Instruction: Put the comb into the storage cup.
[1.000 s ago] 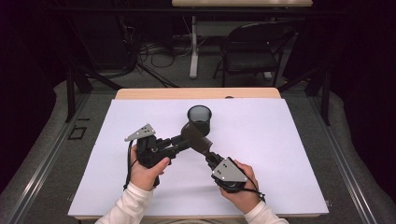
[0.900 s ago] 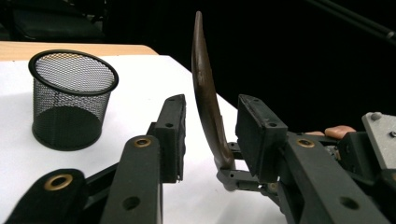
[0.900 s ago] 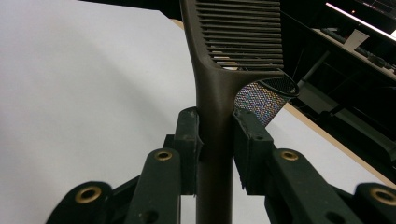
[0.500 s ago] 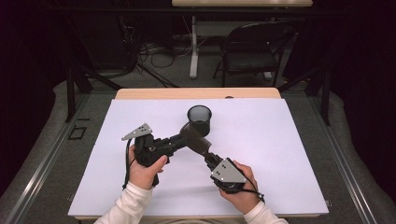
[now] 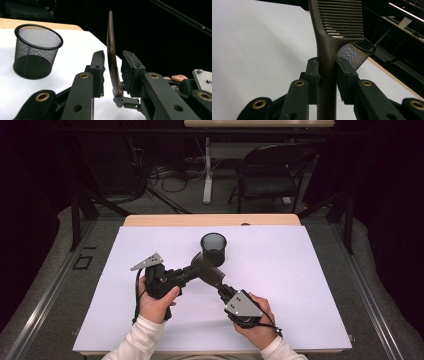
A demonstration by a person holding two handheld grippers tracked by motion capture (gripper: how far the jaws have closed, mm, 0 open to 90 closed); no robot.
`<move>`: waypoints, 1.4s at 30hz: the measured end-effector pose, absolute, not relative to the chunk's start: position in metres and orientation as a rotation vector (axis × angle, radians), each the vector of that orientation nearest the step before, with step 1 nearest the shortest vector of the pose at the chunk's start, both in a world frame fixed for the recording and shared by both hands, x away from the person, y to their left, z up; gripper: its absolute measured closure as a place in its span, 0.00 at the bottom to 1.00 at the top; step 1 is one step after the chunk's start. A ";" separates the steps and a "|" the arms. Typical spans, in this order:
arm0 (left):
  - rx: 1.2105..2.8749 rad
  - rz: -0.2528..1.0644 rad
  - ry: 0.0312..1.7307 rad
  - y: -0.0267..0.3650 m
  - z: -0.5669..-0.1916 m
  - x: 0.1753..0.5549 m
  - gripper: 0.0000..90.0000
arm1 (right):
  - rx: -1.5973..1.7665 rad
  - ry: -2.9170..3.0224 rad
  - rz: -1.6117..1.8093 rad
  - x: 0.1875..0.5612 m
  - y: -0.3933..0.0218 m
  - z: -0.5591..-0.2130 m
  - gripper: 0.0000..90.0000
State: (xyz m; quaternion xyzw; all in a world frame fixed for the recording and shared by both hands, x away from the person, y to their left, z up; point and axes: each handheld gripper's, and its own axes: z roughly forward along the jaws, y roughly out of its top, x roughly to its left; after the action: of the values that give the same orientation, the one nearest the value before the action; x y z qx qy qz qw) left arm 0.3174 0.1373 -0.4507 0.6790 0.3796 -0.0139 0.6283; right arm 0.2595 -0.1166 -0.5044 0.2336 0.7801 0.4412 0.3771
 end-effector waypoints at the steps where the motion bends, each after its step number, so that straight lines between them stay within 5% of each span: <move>1: 1.551 -0.036 0.871 0.138 -0.451 0.318 0.80 | 0.596 1.994 1.129 0.259 -0.116 -0.504 0.81; 42: 1.527 -0.085 0.899 0.136 -0.456 0.319 0.91 | 0.587 2.006 1.133 0.258 -0.112 -0.506 0.81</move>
State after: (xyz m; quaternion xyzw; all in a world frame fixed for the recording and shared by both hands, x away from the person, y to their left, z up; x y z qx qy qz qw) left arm 0.3190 0.1358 -0.4561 0.6673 0.3927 -0.0373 0.6317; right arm 0.2580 -0.1117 -0.5063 0.2289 0.7830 0.4423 0.3727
